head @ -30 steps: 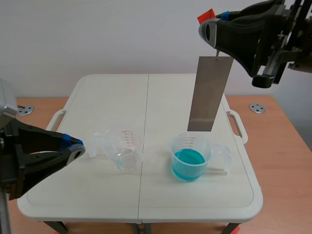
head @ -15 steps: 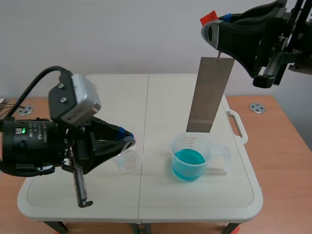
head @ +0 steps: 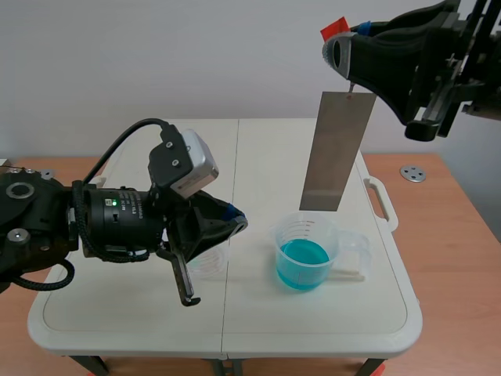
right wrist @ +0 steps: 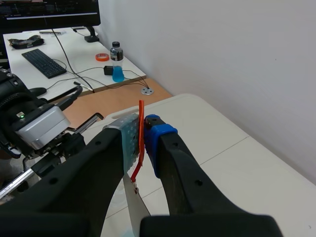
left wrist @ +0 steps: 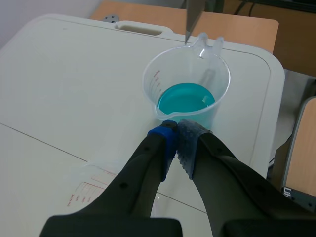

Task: Hold the metal plate by the orange handle, dip it into the blue solution, take it out and point at it, then put the plate back in the beaker on the left.
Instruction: 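Point at the plate with the left hand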

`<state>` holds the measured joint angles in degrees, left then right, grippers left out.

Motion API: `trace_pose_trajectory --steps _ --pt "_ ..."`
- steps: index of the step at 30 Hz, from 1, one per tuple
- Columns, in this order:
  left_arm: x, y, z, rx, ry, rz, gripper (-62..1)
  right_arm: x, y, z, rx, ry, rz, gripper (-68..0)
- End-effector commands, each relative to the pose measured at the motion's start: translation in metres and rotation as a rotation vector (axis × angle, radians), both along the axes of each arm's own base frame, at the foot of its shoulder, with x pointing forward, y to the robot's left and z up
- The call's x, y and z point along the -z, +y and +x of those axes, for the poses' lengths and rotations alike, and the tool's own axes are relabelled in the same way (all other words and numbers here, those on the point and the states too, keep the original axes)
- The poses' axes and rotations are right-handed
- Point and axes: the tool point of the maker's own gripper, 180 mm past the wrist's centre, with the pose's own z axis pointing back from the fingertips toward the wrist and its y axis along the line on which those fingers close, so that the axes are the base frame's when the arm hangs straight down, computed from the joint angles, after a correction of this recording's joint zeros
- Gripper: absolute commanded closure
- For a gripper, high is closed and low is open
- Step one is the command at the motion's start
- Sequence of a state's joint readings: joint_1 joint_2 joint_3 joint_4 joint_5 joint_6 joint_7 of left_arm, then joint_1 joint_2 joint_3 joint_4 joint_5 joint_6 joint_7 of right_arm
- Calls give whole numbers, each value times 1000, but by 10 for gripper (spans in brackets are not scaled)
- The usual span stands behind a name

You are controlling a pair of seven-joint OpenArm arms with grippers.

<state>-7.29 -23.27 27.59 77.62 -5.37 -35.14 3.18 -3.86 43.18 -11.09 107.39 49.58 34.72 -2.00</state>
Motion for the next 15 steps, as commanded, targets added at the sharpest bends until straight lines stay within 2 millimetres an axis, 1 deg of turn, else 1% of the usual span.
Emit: trace_pose_trajectory --steps 1,7,15 --pt "-8 -5 3 2 -14 -30 -32 -13 -2 1 4 -30 26 -11" --pt "-5 -3 16 -30 -15 -32 -32 -13 -2 1 4 -30 25 -11" --pt "-9 -2 21 -35 -37 -27 -32 -12 -2 1 4 -28 23 -11"
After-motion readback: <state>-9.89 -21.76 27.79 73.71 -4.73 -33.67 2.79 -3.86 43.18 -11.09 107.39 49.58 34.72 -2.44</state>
